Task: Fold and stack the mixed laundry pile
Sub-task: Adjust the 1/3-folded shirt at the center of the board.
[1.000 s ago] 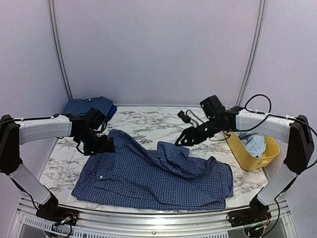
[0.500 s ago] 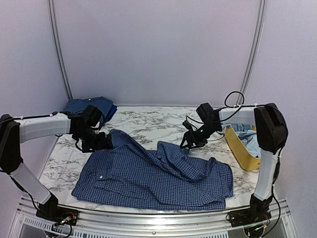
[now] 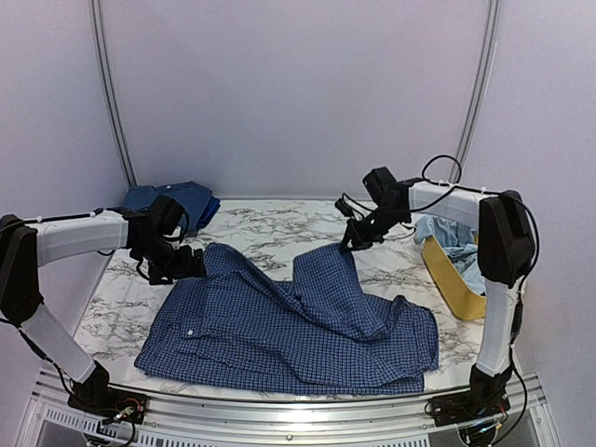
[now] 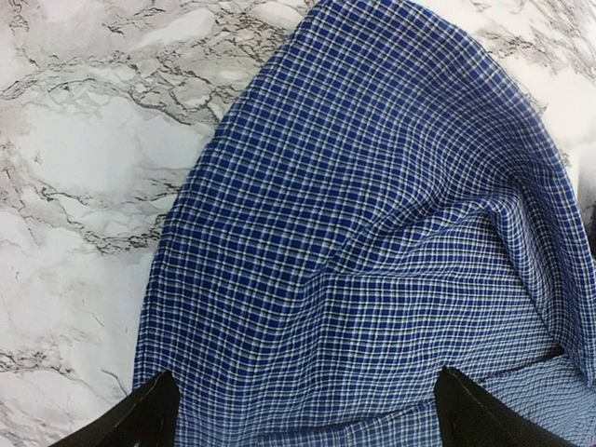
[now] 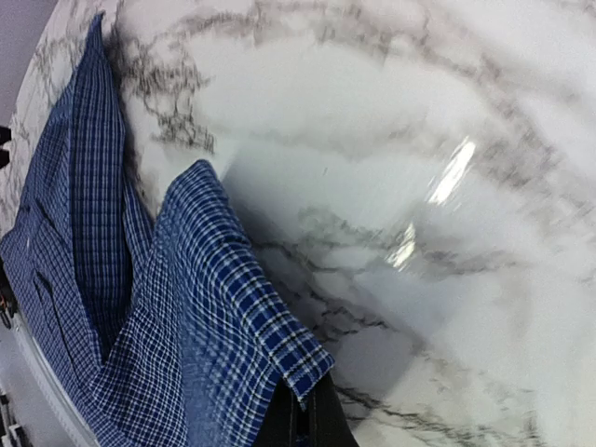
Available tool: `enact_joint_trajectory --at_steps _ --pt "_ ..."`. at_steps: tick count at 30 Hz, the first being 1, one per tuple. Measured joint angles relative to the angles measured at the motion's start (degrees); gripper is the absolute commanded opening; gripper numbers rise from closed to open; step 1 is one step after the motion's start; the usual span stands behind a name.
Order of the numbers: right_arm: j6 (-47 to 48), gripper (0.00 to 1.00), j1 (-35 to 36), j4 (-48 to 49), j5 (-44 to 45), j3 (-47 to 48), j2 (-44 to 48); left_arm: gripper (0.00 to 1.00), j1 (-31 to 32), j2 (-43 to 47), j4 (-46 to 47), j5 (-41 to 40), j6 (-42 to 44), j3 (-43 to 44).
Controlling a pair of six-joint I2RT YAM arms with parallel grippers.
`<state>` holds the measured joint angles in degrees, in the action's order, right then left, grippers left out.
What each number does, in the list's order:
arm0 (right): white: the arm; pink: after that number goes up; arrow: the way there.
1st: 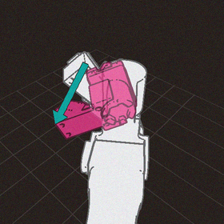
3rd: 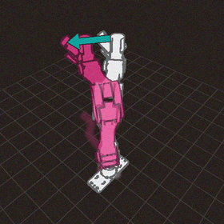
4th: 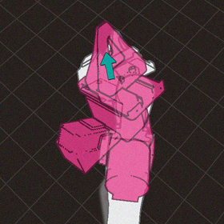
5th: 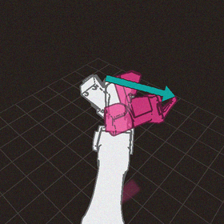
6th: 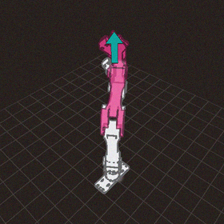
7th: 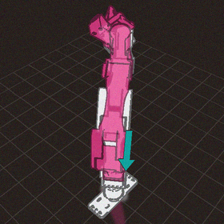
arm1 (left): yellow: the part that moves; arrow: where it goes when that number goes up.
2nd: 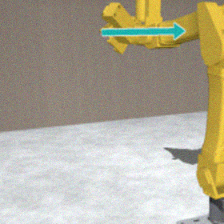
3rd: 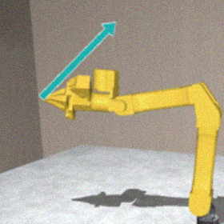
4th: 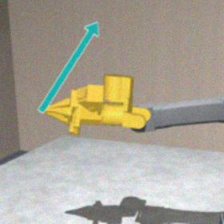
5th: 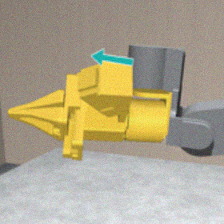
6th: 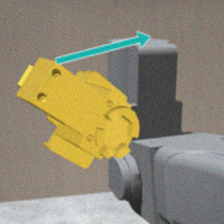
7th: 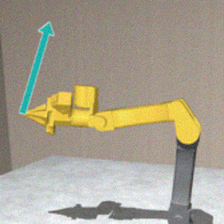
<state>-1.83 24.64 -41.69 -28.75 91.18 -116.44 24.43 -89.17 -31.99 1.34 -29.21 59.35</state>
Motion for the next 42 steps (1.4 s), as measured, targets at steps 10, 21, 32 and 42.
enact_joint_trajectory --at_steps 10,21,32,42 --pt "5.77 0.00 -2.34 2.01 21.33 17.79 -0.94 0.99 -3.48 -1.64 -0.31 0.31 1.51 1.38" --pt "11.37 0.00 -2.38 11.65 35.15 33.83 -13.22 0.99 -5.92 -5.73 -0.26 0.15 2.60 4.52" --pt "14.58 0.00 -1.84 20.04 30.62 34.53 -16.31 0.73 -7.63 -13.77 3.02 3.04 7.41 12.68" --pt "15.56 0.00 -1.46 20.04 31.34 34.53 -16.87 0.50 -7.63 -28.13 7.34 8.39 10.01 22.86"
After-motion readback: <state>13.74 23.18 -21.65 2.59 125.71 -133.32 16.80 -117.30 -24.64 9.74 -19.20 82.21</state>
